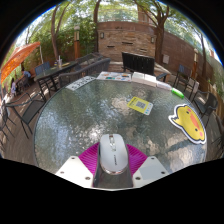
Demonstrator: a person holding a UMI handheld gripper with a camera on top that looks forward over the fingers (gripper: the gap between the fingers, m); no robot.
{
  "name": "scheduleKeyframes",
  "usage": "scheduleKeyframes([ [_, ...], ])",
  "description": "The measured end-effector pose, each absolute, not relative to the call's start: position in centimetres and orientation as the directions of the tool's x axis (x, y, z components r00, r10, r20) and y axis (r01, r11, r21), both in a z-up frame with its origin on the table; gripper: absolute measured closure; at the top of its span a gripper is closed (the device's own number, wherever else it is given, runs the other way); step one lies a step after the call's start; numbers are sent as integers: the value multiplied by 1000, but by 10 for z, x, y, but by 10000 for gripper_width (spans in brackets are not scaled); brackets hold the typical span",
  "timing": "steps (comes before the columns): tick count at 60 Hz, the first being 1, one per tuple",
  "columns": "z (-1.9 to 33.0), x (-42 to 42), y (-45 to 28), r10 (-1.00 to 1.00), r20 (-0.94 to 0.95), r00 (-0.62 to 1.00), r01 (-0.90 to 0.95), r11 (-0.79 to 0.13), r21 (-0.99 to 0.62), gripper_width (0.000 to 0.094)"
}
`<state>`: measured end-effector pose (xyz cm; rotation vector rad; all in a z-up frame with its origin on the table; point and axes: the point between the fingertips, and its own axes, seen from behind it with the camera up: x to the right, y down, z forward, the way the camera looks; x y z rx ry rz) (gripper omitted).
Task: Arrange mouse
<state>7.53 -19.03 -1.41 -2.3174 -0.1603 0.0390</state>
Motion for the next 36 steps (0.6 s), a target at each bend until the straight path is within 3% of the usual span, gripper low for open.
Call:
scheduleKeyframes([
  [9, 35, 70, -174, 159, 13, 987, 110, -616, -780, 558],
  [20, 191, 85, -120, 186, -32, 982, 48, -411, -911, 561],
  [27, 266, 149, -80, 138, -64, 988, -20, -295, -955, 564],
  [32, 267, 216, -55, 70, -78, 994, -54, -291, -955, 564],
  [36, 235, 280, -42, -3, -56, 998, -54, -336, -940, 562],
])
